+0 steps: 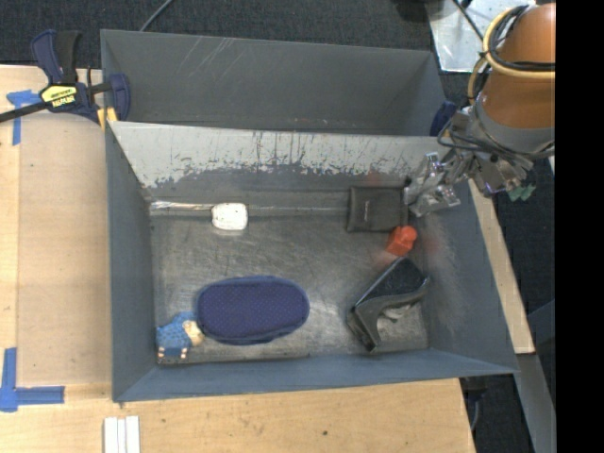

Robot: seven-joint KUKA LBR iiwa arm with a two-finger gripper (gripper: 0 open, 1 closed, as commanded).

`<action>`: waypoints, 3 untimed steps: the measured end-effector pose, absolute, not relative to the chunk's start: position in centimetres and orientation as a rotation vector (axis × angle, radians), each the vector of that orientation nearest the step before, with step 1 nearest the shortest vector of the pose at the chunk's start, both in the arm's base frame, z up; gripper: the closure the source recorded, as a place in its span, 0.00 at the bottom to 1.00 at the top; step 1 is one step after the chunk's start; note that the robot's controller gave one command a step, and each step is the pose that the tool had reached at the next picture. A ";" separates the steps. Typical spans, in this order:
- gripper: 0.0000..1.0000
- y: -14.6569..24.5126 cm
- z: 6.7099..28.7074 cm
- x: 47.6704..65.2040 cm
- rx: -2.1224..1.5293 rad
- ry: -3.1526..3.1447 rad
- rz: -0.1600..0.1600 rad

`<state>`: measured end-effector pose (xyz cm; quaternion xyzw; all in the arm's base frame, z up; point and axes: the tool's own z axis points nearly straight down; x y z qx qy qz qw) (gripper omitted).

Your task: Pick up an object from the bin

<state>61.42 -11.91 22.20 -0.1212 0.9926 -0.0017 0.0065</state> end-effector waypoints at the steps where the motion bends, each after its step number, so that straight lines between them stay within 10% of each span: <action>1: 0.00 -11.9 21.7 61.2 -0.377 3.114 -0.001; 2: 0.00 -14.2 11.0 60.1 -0.503 3.090 -0.009; 3: 1.00 -14.1 10.7 59.9 -0.506 3.095 -0.001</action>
Offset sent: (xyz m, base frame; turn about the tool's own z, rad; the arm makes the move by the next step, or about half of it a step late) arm 0.0000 0.0000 0.0000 0.0000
